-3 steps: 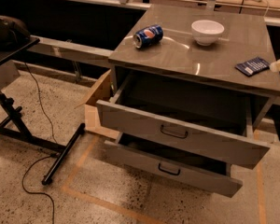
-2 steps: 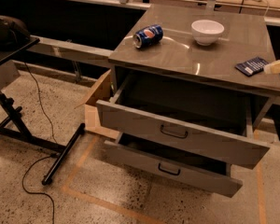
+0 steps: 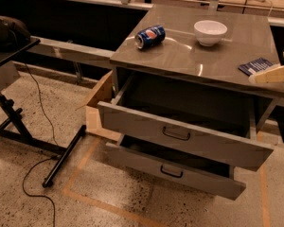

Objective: Place rxbar blueberry into white bowl

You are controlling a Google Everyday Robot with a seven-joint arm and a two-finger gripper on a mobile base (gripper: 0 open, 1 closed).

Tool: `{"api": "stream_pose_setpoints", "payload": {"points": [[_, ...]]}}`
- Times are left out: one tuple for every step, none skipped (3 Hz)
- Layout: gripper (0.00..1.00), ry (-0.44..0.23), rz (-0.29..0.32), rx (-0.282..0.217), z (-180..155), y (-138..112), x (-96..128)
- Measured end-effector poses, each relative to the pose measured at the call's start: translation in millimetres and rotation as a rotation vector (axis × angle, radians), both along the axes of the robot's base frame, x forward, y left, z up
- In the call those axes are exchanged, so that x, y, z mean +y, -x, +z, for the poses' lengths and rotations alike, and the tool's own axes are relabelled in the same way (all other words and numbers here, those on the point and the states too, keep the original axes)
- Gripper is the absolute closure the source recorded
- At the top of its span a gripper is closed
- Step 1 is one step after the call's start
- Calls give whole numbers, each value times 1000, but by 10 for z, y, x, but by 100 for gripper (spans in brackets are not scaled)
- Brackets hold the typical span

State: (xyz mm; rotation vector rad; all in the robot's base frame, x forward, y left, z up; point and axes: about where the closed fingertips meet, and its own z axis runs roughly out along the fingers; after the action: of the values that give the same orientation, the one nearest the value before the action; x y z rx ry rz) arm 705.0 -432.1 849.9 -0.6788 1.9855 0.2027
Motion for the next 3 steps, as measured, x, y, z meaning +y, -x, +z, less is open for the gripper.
{"api": "stream_pose_setpoints", "payload": {"points": [[0, -10, -2, 2, -5, -9, 5], [0, -39, -9, 7, -5, -25, -7], [0, -59, -9, 18, -28, -58, 14]]}}
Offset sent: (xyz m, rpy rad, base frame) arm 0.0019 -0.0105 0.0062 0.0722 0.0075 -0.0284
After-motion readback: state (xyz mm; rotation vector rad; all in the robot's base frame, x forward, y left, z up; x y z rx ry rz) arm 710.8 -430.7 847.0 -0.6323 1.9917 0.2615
